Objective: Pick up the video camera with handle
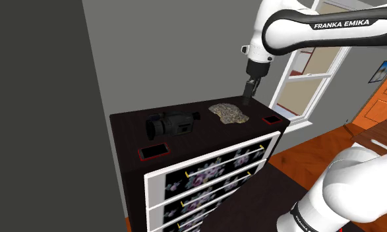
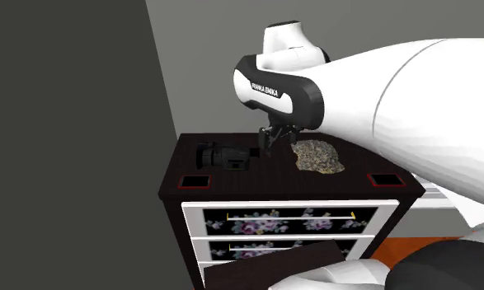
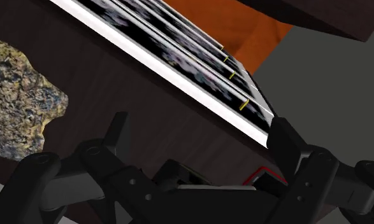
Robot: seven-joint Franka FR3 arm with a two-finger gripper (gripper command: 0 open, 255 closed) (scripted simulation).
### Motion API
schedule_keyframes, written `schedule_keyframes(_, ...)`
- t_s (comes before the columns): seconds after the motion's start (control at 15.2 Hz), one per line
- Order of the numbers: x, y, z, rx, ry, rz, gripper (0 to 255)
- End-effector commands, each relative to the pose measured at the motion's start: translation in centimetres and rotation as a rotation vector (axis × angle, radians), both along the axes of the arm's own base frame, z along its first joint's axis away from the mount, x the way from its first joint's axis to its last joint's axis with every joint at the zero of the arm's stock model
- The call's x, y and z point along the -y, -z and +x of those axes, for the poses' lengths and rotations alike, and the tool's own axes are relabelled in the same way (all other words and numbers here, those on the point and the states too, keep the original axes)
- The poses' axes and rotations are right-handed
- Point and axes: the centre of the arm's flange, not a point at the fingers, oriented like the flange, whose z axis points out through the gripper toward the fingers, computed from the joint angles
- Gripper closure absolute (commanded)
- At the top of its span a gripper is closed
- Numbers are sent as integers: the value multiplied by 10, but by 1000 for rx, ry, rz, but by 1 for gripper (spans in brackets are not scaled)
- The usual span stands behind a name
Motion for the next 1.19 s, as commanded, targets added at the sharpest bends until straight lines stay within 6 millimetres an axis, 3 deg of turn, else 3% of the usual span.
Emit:
schedule_keyframes(0.0, 8, 12, 26, 0, -69, 10, 0)
schedule_keyframes(0.53, 8, 58, 117, -4, -332, 53, 0)
schedule_keyframes(1.12, -23, 110, 215, -10, -628, 101, 0)
